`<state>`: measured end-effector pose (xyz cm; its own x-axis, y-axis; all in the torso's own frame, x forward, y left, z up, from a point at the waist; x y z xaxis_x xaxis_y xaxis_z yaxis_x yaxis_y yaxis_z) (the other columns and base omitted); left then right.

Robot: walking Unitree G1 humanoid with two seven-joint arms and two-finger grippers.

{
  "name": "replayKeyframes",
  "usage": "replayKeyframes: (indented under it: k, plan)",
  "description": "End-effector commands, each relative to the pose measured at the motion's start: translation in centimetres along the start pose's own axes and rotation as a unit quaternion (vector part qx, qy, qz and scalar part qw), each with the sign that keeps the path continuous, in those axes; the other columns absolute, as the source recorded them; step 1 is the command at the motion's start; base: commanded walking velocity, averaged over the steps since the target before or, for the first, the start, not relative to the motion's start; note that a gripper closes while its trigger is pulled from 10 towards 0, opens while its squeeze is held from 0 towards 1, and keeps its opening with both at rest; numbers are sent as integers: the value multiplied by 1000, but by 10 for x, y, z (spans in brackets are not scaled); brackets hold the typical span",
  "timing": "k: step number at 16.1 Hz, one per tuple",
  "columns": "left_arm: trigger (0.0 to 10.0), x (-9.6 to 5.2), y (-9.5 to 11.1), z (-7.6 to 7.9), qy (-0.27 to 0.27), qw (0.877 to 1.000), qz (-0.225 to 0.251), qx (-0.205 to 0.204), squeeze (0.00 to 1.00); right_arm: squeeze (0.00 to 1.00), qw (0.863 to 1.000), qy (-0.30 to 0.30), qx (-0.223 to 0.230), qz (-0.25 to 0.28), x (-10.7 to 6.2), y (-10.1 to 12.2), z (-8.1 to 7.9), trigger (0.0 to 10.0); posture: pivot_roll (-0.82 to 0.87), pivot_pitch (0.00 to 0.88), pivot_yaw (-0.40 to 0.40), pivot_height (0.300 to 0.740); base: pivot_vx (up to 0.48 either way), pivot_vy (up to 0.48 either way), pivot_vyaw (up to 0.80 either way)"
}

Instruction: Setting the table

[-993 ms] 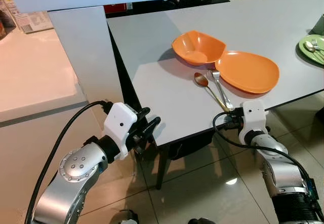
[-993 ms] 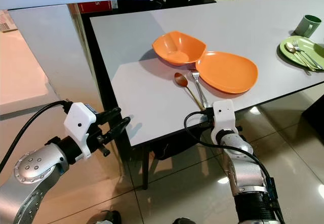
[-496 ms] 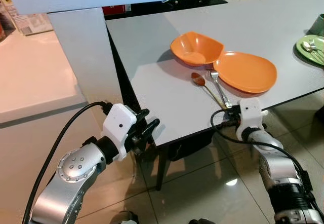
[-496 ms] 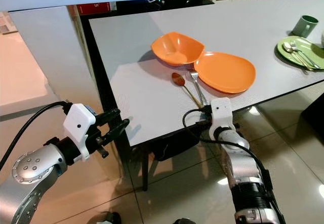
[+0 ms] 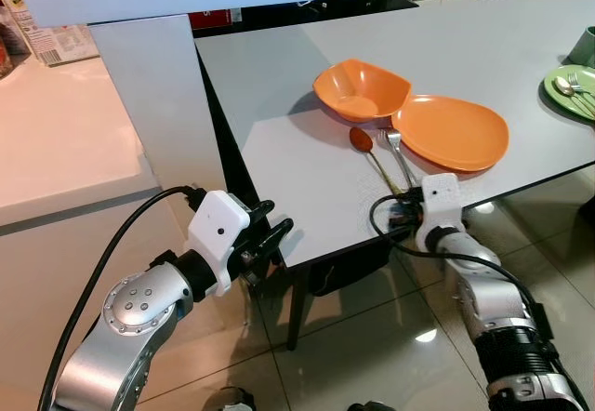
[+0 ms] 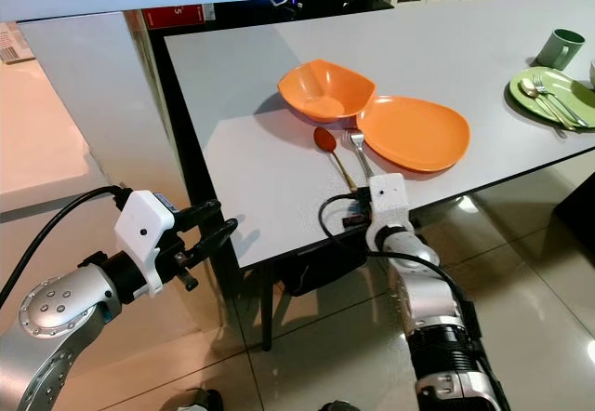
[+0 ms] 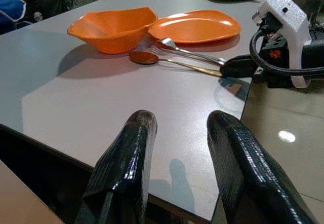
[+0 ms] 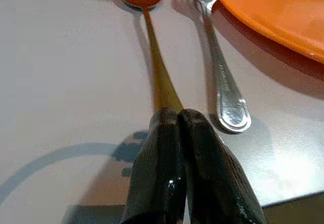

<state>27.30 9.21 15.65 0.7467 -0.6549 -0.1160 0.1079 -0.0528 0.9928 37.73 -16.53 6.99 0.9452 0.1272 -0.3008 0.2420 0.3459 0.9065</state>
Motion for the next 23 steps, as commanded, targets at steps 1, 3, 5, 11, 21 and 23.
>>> replayKeyframes:
  k: [1, 3, 5, 11, 21, 23]
  plan:
    - [10000, -2, 2, 2, -4, 1000, 1, 5, 0, 0, 1000, -1, -3, 8, 2, 4, 2, 0, 98, 49, 3, 740, 0, 0, 0]
    - [10000, -2, 2, 2, -4, 1000, 1, 5, 0, 0, 1000, -3, -4, 7, 3, 5, 4, 0, 98, 49, 3, 740, 0, 0, 0]
    - [10000, -1, 2, 2, -4, 1000, 2, 5, 0, 0, 1000, -8, -6, 10, 3, 7, 9, 0, 97, 49, 0, 740, 0, 0, 0]
    - [10000, -3, 12, -15, 38, 999, 27, 7, 0, 0, 991, -35, 24, 130, -22, 72, 20, 2824, 88, 21, 22, 740, 0, 0, 0]
    - [10000, -5, 16, -57, 196, 979, 57, 7, 0, 0, 988, 22, 85, 125, -78, 60, -17, 10000, 64, 0, -12, 740, 0, 57, 0]
    - [10000, -4, 18, -61, 208, 976, 64, 7, 0, 0, 990, 20, 92, 105, -74, 53, -20, 10000, 65, 0, -20, 740, 0, 321, 0]
Point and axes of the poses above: a point about 5 cm out from each wrist's last joint towards the gripper, its own x axis pointing out of the wrist towards the gripper, its own y axis along the axis of the wrist's last joint, z = x × y, the point moved 6 cm from there along x, pointing out of the wrist towards the gripper, and after that the axes turned 12 degrees about -x, right-handed, at the moved point
